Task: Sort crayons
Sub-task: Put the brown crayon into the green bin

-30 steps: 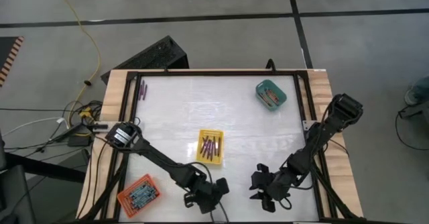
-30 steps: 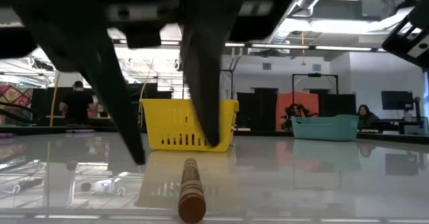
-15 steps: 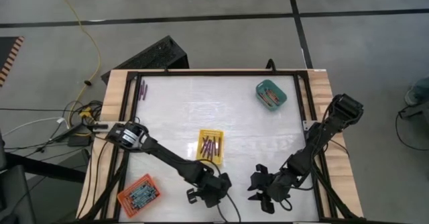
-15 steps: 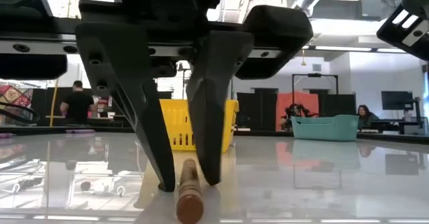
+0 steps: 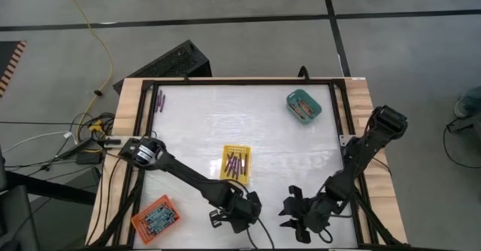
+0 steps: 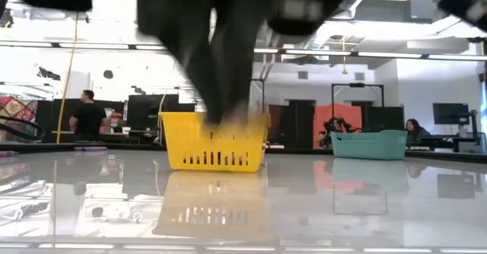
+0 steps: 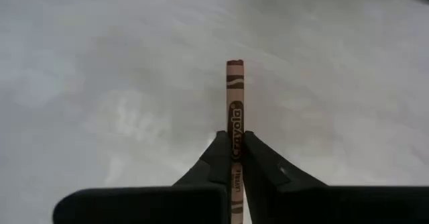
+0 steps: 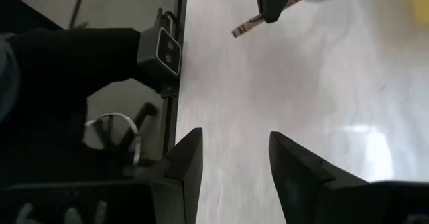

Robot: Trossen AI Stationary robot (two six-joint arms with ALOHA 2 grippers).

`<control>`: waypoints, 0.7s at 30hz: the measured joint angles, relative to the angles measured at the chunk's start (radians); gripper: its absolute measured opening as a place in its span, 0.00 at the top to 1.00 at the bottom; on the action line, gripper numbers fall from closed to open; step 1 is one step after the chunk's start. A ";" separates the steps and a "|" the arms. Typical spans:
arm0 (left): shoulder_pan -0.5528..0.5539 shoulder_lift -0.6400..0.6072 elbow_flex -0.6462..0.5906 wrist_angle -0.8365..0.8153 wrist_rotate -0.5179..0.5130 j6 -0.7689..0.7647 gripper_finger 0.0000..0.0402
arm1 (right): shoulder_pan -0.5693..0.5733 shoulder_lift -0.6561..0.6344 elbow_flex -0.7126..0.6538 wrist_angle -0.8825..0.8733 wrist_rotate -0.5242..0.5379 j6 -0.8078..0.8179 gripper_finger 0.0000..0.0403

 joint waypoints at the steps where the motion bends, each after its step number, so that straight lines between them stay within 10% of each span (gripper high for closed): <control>1: 0.000 -0.013 0.016 -0.014 -0.016 -0.008 1.00 | 0.010 0.000 0.022 -0.030 0.021 -0.012 0.59; 13: -0.004 -0.287 0.102 0.096 -0.281 -0.099 1.00 | 0.147 0.000 0.238 -0.178 0.542 -0.376 0.59; 21: -0.008 -0.394 0.103 0.318 -0.253 -0.125 1.00 | 0.150 0.000 0.259 0.181 0.768 -0.951 0.59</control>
